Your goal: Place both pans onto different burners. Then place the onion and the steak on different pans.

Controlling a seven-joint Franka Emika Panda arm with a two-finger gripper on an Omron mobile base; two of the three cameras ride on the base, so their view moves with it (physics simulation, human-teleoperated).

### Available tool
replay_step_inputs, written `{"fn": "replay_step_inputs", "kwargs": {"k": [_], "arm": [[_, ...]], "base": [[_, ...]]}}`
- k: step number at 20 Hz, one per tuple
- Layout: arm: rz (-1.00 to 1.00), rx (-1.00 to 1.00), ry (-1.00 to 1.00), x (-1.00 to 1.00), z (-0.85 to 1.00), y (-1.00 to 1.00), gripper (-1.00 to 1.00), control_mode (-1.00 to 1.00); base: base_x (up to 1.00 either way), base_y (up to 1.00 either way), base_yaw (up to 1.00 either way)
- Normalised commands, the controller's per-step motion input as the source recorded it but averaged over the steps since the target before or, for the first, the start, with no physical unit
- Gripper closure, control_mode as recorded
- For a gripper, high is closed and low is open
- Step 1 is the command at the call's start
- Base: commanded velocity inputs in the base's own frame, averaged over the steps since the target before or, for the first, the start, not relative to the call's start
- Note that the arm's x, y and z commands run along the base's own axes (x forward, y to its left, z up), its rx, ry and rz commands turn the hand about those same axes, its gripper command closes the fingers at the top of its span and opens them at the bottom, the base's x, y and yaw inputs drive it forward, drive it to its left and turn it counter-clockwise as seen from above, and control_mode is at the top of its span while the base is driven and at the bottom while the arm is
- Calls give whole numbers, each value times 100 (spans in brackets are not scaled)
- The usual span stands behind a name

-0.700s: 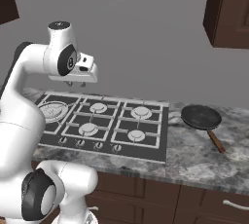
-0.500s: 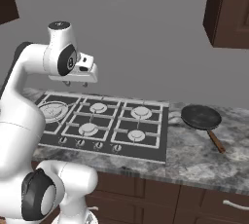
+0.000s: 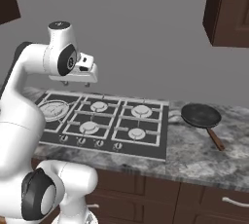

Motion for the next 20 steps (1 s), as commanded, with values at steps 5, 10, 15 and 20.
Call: {"fn": "replay_step_inputs", "kwargs": {"k": [5,10,15,20], "arm": [[0,0,0,0,0,0,-100,100],[0,0,0,0,0,0,-100,100],[0,0,0,0,0,0,-100,100],[0,0,0,0,0,0,-100,100]], "base": [[-20,0,0],[0,21,0],[0,44,0],[0,46,0]]}}
